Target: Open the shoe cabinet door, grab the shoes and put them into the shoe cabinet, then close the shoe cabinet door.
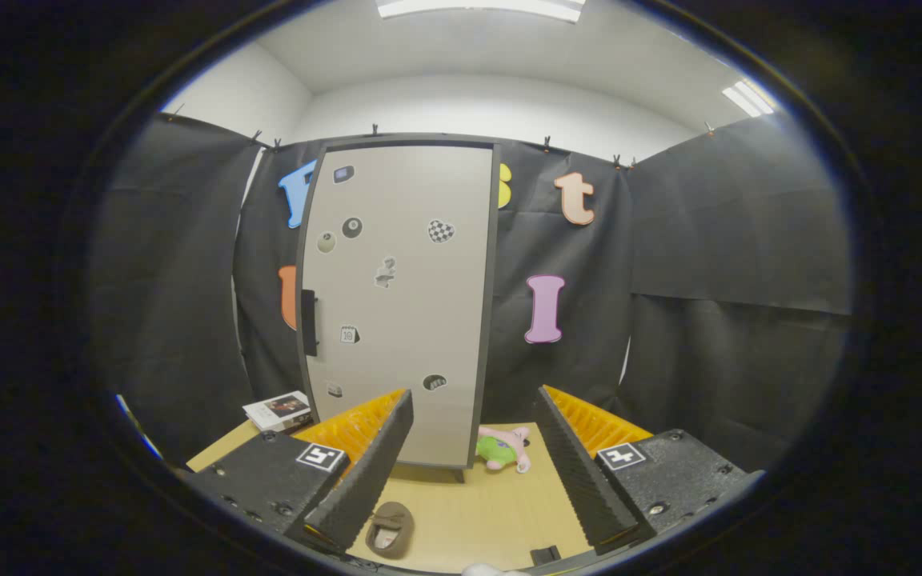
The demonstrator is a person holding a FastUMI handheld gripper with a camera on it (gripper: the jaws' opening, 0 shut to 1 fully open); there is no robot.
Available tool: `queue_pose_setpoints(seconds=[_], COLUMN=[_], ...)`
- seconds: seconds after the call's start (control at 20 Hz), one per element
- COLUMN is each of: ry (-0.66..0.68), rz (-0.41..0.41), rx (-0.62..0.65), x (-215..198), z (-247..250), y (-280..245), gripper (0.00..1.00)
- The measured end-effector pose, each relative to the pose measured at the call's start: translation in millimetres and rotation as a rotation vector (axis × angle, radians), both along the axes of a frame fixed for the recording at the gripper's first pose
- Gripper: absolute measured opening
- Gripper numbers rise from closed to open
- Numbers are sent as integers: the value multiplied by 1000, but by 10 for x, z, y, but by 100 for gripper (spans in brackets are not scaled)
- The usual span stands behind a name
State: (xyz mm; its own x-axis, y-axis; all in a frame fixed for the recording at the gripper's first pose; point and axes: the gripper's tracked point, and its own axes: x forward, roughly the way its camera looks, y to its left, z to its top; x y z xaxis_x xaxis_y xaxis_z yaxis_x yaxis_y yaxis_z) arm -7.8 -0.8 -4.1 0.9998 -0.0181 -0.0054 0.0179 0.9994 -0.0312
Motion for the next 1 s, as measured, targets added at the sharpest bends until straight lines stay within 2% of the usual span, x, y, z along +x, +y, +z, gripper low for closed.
queue_pose_setpoints(seconds=[0.25,0.5,0.7,1.0], ry=[10,20,25,35], rz=[0,-25,12,139], rx=[10,30,35,87], x=[23,232,589,1305], z=[-30,-80,-122,-146], y=[64,288,719,1675], gripper=[100,100,100,100])
